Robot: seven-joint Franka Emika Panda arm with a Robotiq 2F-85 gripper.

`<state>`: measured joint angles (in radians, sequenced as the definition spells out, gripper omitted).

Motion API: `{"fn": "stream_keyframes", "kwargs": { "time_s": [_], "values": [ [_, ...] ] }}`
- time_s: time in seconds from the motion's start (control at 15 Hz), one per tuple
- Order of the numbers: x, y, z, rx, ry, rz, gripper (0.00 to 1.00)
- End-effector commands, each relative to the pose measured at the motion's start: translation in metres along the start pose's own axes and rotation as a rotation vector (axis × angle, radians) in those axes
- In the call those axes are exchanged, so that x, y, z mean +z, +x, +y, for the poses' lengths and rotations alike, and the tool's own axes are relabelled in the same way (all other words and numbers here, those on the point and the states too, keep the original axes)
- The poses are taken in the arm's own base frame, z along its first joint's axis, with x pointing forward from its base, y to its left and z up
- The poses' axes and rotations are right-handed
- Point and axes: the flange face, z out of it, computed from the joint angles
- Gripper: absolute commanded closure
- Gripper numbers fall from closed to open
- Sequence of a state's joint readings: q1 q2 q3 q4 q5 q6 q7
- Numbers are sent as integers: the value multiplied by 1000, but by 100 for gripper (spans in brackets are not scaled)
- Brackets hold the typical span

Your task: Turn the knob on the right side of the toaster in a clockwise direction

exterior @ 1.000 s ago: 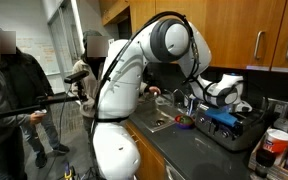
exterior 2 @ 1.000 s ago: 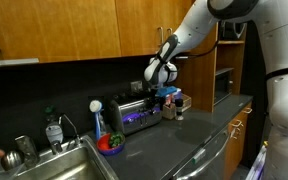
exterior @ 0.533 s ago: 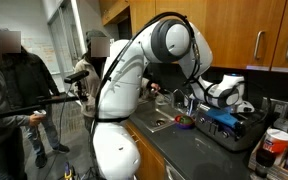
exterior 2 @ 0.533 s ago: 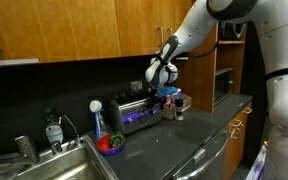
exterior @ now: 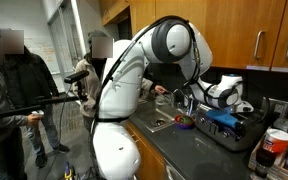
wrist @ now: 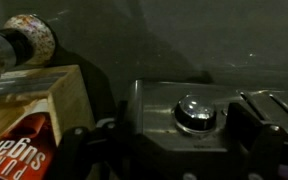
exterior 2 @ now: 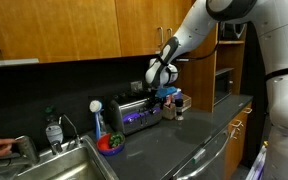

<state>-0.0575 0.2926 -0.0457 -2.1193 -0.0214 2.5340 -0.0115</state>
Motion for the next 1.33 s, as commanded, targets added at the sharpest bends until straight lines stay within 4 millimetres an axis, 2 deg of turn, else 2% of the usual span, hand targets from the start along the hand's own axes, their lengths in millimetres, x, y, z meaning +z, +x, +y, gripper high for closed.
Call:
{"fn": "stream_keyframes", "kwargs": {
  "time_s": [0.0, 0.4, 0.67, 0.8, 1.0, 1.27],
  "values": [
    [13, 5, -3, -14, -28, 12, 0],
    [21, 4, -2, -25, -34, 8, 2],
    [19, 4, 1, -19, -33, 11, 17],
    [19, 4, 2, -18, -32, 10, 34],
    [20, 4, 3, -16, -32, 11, 40],
    [19, 3, 1, -20, -32, 11, 40]
  ]
}}
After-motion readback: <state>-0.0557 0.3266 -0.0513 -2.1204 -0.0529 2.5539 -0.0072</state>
